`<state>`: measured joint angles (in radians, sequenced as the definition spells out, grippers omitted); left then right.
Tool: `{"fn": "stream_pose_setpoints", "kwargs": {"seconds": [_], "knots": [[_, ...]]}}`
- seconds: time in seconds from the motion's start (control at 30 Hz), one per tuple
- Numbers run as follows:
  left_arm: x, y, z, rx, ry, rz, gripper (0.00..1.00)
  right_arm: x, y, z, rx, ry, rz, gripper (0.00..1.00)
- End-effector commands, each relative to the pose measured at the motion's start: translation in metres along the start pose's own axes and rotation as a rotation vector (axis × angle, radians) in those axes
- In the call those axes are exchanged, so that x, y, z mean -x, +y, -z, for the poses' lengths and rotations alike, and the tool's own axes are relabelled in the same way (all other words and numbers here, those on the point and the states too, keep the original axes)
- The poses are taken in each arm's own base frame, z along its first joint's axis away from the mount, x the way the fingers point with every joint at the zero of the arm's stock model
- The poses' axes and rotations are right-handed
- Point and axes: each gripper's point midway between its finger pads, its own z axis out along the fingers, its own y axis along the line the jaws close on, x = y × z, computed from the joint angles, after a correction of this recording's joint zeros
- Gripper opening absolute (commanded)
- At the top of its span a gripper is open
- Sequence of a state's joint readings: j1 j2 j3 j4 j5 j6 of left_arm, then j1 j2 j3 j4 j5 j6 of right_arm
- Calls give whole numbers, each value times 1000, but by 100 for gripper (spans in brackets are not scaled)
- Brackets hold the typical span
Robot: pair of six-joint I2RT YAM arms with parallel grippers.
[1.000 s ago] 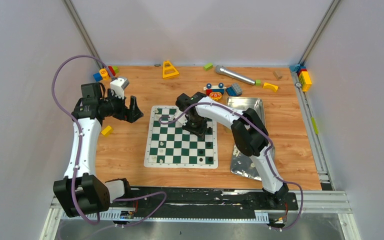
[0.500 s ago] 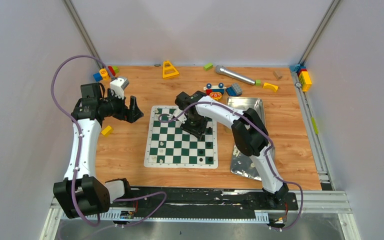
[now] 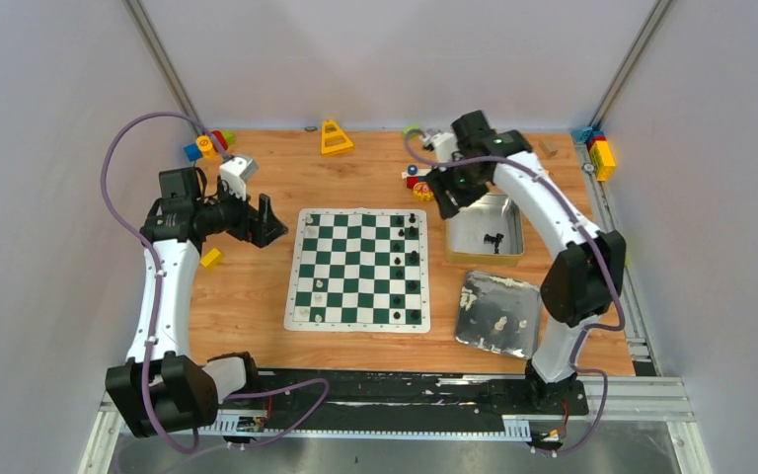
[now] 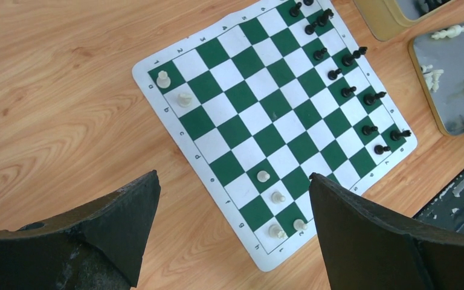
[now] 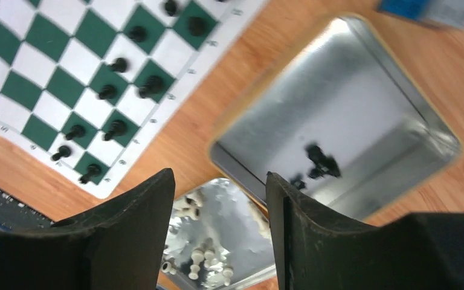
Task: Set up the chess pieces on the board
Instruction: Pick up the chess piece from the storage box.
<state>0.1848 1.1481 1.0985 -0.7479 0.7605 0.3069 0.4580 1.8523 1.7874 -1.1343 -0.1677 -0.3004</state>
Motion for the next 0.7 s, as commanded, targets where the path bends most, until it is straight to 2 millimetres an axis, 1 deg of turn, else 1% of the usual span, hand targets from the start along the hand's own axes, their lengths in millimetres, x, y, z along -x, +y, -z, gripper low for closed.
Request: {"fn": "stream_pose_setpoints", "kwargs": {"seconds": [0.0, 0.07, 0.13, 0.23, 0.3, 0.47, 0.57, 0.67], "knots": [[11, -9, 3, -54, -59, -67, 100, -18, -53, 17, -81, -51, -178, 60], [12, -10, 2, -65, -64, -64, 100, -32, -77, 13, -109, -43, -237, 61], [12, -10, 1, -72, -67, -60, 100, -47, -98, 5, -134, -27, -284, 63], [12, -11, -2, -86, -70, -52, 100, -67, -122, -12, -151, 6, -338, 64], [11, -13, -3, -104, -73, -45, 100, -78, -133, -24, -149, 28, -362, 64], [9, -14, -8, -139, -75, -63, 100, -98, -147, -50, -174, 90, -354, 64], [9, -13, -10, -149, -76, -81, 100, -109, -150, -61, -176, 130, -348, 64], [8, -11, -14, -161, -68, -73, 100, -115, -150, -69, -166, 155, -344, 64]]}}
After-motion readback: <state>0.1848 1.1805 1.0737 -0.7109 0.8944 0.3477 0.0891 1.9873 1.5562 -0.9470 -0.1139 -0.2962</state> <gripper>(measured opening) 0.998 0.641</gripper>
